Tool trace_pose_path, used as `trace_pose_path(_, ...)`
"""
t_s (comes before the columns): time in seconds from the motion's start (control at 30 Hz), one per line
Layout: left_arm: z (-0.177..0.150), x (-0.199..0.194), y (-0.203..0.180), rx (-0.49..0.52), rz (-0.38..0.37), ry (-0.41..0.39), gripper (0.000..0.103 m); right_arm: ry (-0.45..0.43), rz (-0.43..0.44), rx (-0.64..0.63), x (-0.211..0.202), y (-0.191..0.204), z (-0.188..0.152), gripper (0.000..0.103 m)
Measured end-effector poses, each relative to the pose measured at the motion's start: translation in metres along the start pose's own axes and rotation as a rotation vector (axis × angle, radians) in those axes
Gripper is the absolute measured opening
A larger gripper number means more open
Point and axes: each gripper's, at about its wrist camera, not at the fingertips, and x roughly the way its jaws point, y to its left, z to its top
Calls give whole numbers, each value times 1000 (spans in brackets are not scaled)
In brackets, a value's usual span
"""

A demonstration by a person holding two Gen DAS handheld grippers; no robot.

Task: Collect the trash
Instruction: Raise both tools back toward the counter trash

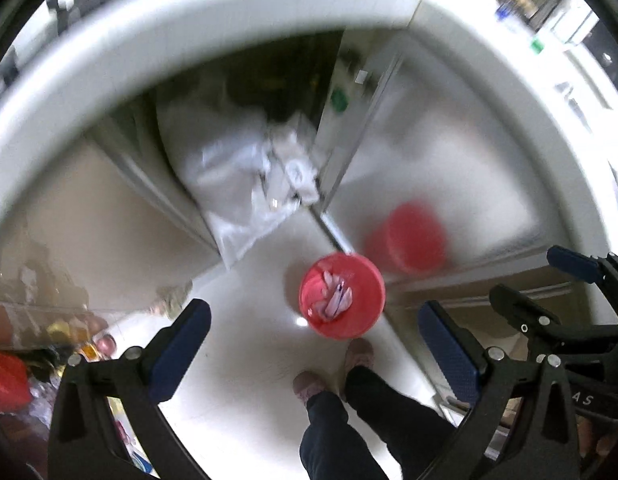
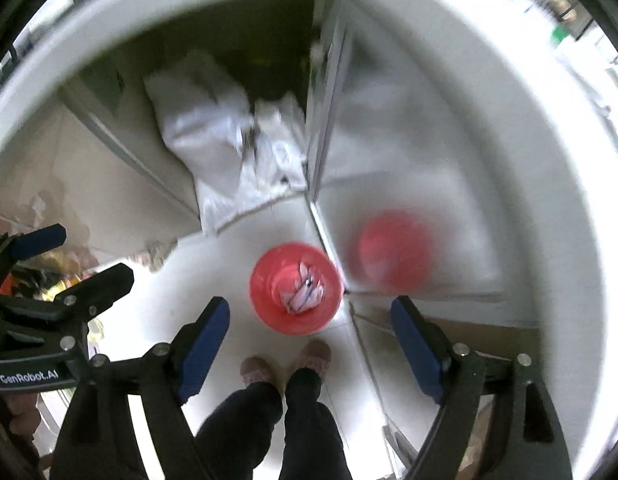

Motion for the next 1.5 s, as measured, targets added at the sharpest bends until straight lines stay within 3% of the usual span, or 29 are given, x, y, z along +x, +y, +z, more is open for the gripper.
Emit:
trace_pose_path(0.33,58,-149,-51,123,0,-209,103,-297,-23,94,-163,-33,16,81)
trace_pose_path(0.6,103,-191,-90,179,-39,-298,103,-421,-59,196,-221,-58,29,83)
trace_pose_path(0.83,149,-190,-121,214,-35,-306,103,-441,-93,246,-233,-95,56,88)
trace_pose_path(1.07,203,-156,-146,203,-23,-248,103,-427,-109,276,-228,-132,89,89)
trace_pose_path(1.5,307,-59,-166,120,41,-114,103,-271,-15,231,-150,-202,193,89)
